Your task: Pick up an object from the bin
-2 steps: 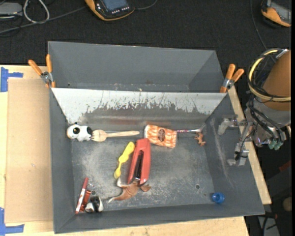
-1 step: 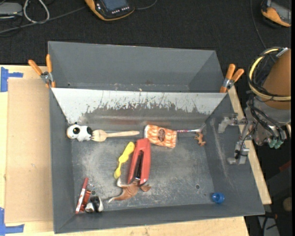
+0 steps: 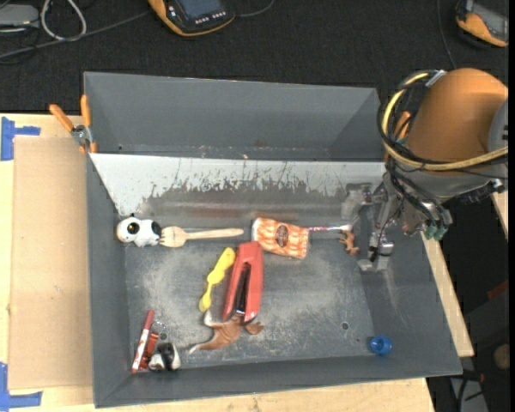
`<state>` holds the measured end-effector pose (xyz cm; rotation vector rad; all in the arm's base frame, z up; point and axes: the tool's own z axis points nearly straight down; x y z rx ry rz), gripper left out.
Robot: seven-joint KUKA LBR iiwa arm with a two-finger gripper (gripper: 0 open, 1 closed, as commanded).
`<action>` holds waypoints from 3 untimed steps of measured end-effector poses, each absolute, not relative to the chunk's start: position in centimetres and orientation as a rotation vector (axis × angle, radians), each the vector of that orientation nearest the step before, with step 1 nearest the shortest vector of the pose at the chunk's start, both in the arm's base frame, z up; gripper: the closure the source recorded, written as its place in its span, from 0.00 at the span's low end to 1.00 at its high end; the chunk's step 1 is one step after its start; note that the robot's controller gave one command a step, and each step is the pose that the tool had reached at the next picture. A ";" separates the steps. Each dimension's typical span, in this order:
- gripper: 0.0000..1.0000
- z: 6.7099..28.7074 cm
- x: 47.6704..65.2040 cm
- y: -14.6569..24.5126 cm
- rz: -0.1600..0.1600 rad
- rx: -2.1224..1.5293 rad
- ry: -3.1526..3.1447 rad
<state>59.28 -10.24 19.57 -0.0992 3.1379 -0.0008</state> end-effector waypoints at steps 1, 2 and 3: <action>0.00 17.1 58.5 -8.4 0.000 -0.297 3.126; 0.00 20.4 61.0 -5.0 0.001 -0.344 3.119; 0.00 19.7 61.8 -4.6 0.001 -0.386 3.120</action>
Offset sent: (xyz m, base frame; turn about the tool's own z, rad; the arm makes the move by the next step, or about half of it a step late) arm 0.0210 0.0575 0.0130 -0.1602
